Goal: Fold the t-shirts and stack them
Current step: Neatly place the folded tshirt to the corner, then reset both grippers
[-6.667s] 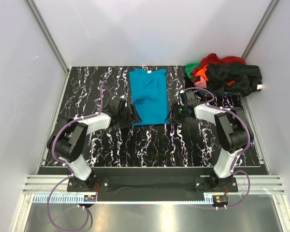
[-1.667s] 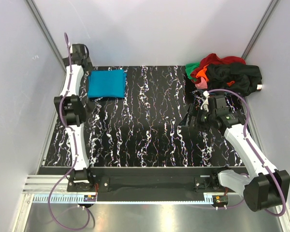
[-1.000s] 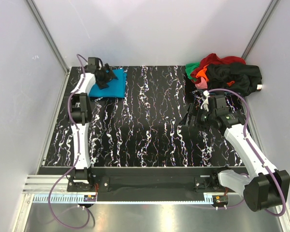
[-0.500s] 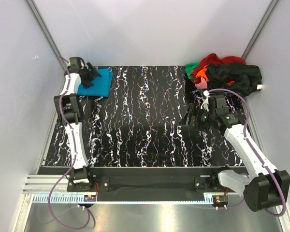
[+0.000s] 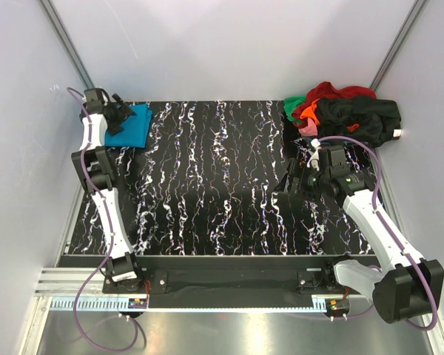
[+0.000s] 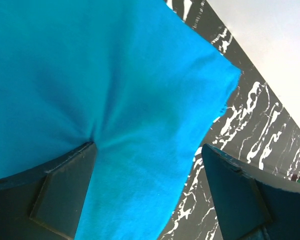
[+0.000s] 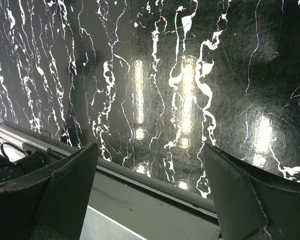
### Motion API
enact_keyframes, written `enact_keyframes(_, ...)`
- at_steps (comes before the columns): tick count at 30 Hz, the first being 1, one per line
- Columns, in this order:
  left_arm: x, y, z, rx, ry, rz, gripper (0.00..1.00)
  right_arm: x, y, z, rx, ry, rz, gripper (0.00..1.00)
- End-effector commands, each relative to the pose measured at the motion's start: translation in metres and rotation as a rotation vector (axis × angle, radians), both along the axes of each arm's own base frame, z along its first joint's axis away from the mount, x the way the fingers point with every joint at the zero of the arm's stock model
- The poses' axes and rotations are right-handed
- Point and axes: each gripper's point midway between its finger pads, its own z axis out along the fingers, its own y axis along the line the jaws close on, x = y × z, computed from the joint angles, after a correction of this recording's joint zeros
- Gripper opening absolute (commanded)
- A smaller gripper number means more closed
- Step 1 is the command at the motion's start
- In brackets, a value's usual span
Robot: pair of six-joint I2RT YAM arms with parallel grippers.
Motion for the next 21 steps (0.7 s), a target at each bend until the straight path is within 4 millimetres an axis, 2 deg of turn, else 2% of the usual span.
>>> enact_keyframes(1, 0.018, -0.03, 0.084, 0.007, -0.178, -0.068, 0.95, 0.006, 0.002, 0.003, 0.003, -0.027, 0.0, 0.92)
enact_keyframes(3, 0.018, -0.045, 0.105, -0.011, -0.208, -0.081, 0.97, 0.006, 0.002, 0.003, 0.002, -0.028, 0.001, 0.93)
enact_keyframes(4, 0.016, -0.06, 0.133, -0.005, -0.25, -0.101, 0.97, 0.006, 0.002, 0.003, 0.0, -0.027, -0.001, 0.93)
enact_keyframes(6, 0.007, -0.072, 0.147, -0.007, -0.248, -0.098, 0.99, 0.007, 0.001, 0.003, -0.001, -0.03, -0.003, 0.93)
enact_keyframes(7, -0.004, -0.086, 0.184, 0.004, -0.293, -0.106, 0.99, 0.006, 0.001, 0.003, -0.002, -0.029, -0.003, 0.93)
enact_keyframes(8, -0.016, -0.093, 0.172, -0.004, -0.247, -0.101, 0.99, 0.007, 0.001, 0.003, -0.004, -0.032, -0.005, 0.92)
enact_keyframes(9, -0.024, -0.094, 0.18, 0.011, -0.244, -0.075, 0.99, 0.007, 0.0, 0.003, -0.005, -0.033, -0.006, 0.92)
enact_keyframes(10, -0.042, -0.105, 0.219, 0.017, -0.295, -0.082, 0.99, 0.006, 0.0, 0.003, -0.006, -0.034, -0.007, 0.92)
enact_keyframes(11, -0.059, -0.109, 0.206, 0.0, -0.249, -0.077, 0.99, 0.006, 0.0, 0.004, -0.005, -0.037, -0.007, 0.92)
enact_keyframes(12, -0.072, -0.115, 0.214, -0.011, -0.253, -0.075, 0.99, 0.007, 0.0, 0.005, -0.005, -0.042, -0.007, 0.92)
enact_keyframes(13, -0.098, -0.124, 0.255, -0.002, -0.319, -0.09, 0.99, 0.007, 0.0, 0.005, -0.003, -0.044, -0.005, 0.92)
enact_keyframes(14, -0.119, -0.129, 0.236, -0.009, -0.266, -0.1, 0.99, 0.007, 0.0, 0.005, -0.004, -0.044, -0.006, 0.92)
enact_keyframes(15, -0.137, -0.134, 0.239, -0.005, -0.267, -0.115, 0.99, 0.007, 0.0, 0.005, -0.004, -0.044, -0.006, 0.92)
enact_keyframes(16, -0.171, -0.138, 0.277, 0.02, -0.348, -0.129, 0.99, 0.007, 0.0, 0.005, -0.006, -0.045, -0.006, 0.92)
enact_keyframes(17, -0.195, -0.136, 0.245, 0.048, -0.283, -0.127, 0.99, 0.007, 0.0, 0.006, -0.004, -0.049, -0.006, 0.92)
enact_keyframes(18, -0.214, -0.137, 0.246, 0.07, -0.292, -0.142, 0.99, 0.007, 0.0, 0.006, -0.005, -0.051, -0.006, 0.92)
enact_keyframes(19, -0.249, -0.14, 0.272, 0.114, -0.368, -0.159, 0.99, 0.007, 0.0, 0.007, -0.001, -0.051, -0.005, 0.93)
enact_keyframes(20, -0.27, -0.137, 0.24, 0.162, -0.312, -0.177, 0.99, 0.006, 0.001, 0.007, 0.003, -0.05, -0.001, 0.93)
enact_keyframes(21, -0.289, -0.137, 0.233, 0.193, -0.309, -0.193, 0.99, 0.005, 0.003, 0.008, 0.013, -0.053, 0.009, 0.92)
